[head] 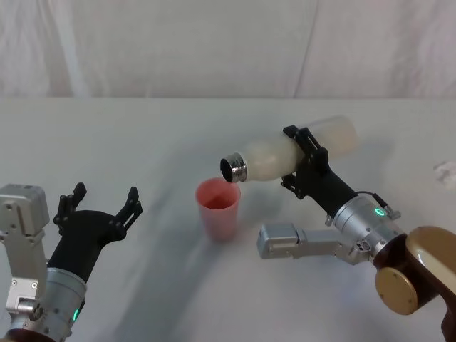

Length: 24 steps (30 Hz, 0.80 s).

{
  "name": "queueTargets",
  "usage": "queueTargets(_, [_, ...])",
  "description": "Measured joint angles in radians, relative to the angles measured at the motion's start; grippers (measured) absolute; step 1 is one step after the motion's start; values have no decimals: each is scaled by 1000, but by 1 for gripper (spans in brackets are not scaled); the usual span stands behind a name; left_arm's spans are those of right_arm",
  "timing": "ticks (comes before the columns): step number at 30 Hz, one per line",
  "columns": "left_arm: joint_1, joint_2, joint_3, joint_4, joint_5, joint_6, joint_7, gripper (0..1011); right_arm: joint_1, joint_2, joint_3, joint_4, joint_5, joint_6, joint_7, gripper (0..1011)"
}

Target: Grasp the thermos with one hand and pour water into the cup lid.

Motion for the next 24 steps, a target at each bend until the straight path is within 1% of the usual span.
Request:
queueTargets(8, [0, 0, 0, 0, 0, 0, 0, 1001, 17, 0, -5, 10, -3, -3, -3, 959])
queueTargets(24, [0, 0, 0, 0, 0, 0, 0, 1001, 36, 13, -22, 11, -31, -1, -25, 959])
